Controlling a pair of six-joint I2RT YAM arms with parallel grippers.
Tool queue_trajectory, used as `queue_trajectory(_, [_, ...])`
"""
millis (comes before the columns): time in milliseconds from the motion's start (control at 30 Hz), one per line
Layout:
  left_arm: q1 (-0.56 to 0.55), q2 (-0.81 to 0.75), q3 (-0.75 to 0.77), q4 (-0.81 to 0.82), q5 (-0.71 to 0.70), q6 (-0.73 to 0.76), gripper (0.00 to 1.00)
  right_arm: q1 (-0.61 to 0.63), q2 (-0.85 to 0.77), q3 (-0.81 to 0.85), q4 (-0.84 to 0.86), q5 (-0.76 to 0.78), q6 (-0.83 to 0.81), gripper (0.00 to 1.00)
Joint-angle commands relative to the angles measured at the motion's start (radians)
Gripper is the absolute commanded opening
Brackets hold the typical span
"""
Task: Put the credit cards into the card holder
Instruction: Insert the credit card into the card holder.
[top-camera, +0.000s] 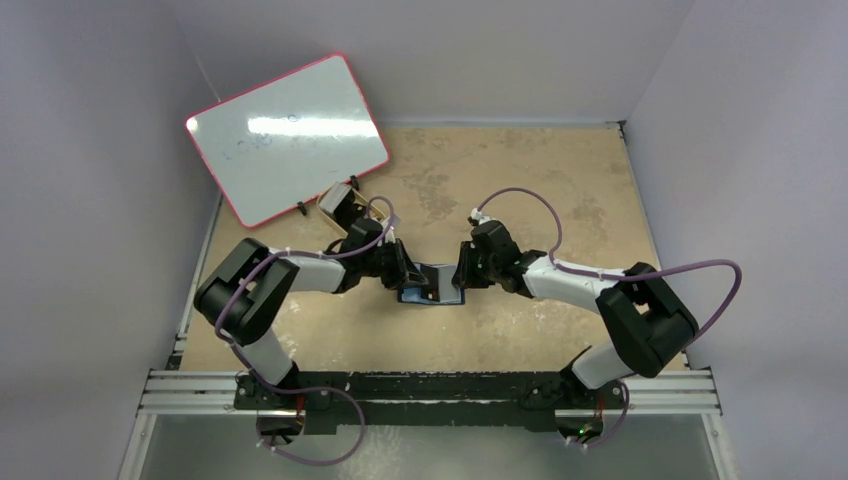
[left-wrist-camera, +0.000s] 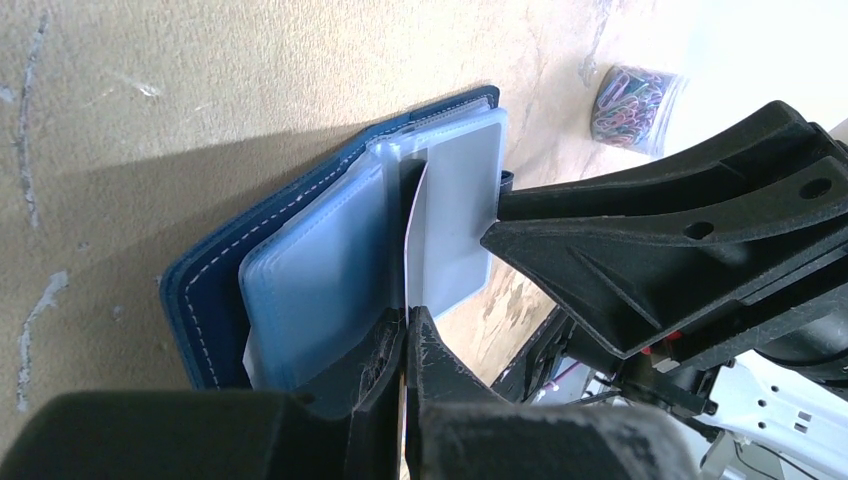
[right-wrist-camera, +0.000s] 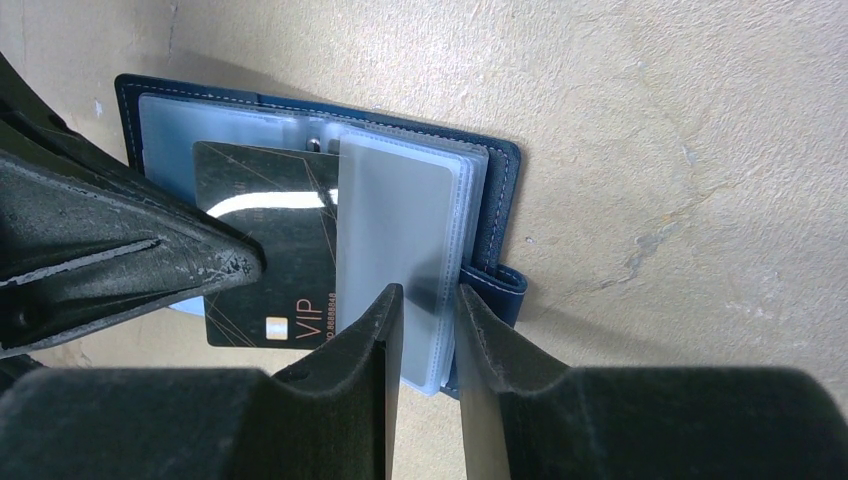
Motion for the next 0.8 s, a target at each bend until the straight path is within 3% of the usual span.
queue_trajectory(0, [-0.009,0.030,-0.013,0.040,-0.029,-0.004,0.00,0.002,-0.019,0.001,-0.007,0.027,0.003,0.27])
queue_trajectory(333, [-0.034,0.057,-0.028,0.083,-0.084,-0.017,0.03,0.002,-0.029,-0.003,-0.018,0.020,0.027,0.28])
queue_trajectory(533, [-0.046,0.003,0.007,-0.045,-0.155,0.046,0.17,0.002,-0.050,0.004,-0.044,0.019,0.045,0.28])
queue_trajectory(767, [-0.054,-0.062,0.037,-0.150,-0.230,0.089,0.23,0.002,-0.058,0.006,-0.068,0.025,0.046,0.28])
